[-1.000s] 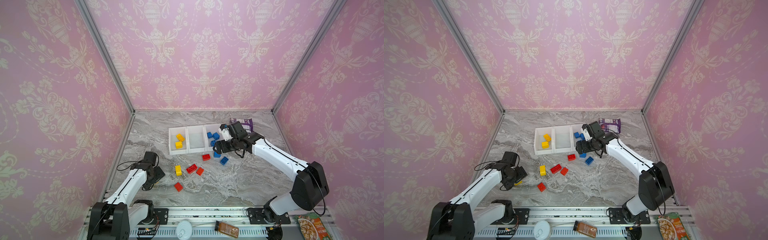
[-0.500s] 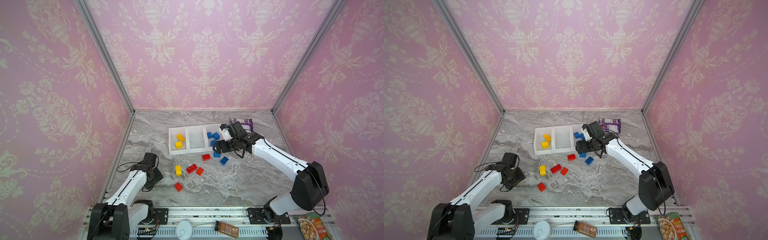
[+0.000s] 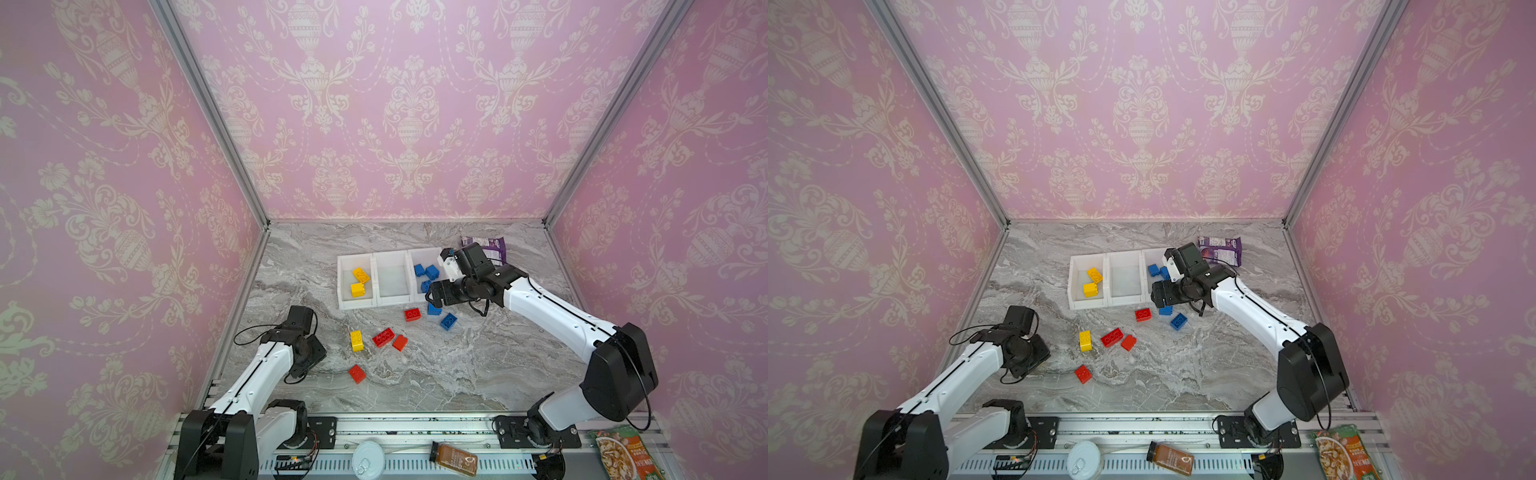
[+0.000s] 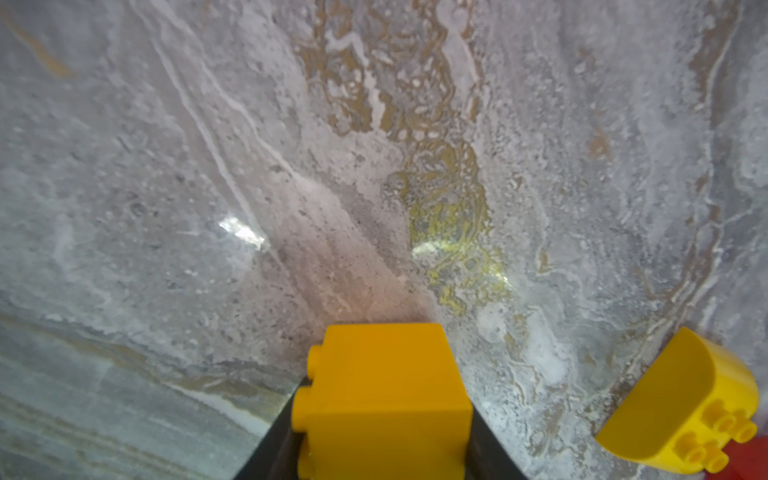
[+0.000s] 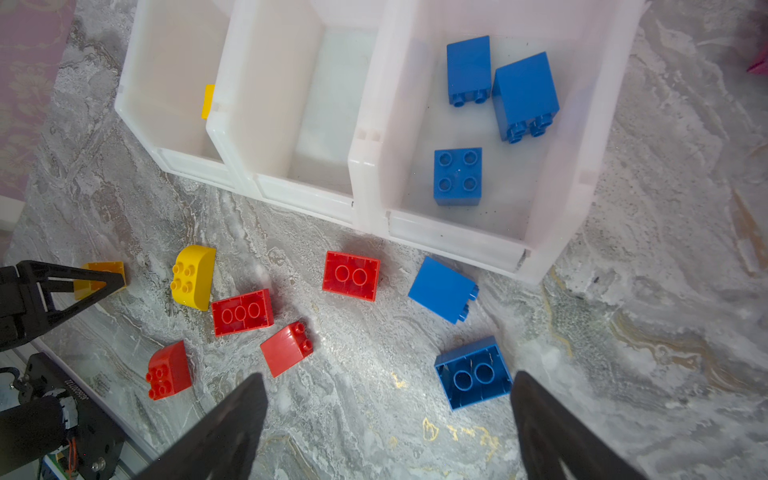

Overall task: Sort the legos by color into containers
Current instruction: 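Close the left gripper on the yellow brick and lift it, then carry the yellow brick over the nearest compartment and release it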

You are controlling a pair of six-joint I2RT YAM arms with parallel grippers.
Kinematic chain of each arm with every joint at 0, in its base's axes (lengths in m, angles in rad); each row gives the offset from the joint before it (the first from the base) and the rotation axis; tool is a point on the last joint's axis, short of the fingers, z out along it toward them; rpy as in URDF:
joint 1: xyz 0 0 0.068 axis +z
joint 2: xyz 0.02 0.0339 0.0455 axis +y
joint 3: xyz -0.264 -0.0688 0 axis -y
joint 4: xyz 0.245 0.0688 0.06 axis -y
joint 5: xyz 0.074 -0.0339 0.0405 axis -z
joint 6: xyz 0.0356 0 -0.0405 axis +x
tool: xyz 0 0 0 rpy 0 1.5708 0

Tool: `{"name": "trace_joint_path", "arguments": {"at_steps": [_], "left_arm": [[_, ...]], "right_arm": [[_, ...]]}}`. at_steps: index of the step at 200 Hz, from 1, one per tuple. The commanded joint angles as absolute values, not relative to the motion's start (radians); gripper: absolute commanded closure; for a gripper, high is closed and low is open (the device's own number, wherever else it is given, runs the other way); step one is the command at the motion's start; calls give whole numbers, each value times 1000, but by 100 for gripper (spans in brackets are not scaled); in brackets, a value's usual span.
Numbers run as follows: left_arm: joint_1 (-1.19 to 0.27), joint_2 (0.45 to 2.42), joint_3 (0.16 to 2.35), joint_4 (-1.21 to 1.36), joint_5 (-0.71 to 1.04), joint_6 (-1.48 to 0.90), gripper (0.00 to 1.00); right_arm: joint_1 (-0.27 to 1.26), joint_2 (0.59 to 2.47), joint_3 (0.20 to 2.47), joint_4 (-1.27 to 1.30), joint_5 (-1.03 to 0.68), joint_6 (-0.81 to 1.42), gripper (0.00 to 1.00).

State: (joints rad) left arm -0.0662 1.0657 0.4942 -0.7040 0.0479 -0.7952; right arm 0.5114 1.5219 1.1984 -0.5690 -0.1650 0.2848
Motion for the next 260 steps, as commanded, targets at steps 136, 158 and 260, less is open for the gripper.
{"name": "trace_joint_path", "arguments": {"at_steps": [136, 158, 260], "left_arm": [[-316, 1270, 964, -597, -69, -630, 62], [-318, 1334, 1006, -531, -20, -630, 62], [-318, 1660, 1210, -332, 38, -633, 62]], "right_arm": [[517, 1395, 984, -531, -168, 428, 7], [518, 1380, 987, -543, -155, 430, 7], [517, 1356, 1003, -575, -132, 428, 7]]}}
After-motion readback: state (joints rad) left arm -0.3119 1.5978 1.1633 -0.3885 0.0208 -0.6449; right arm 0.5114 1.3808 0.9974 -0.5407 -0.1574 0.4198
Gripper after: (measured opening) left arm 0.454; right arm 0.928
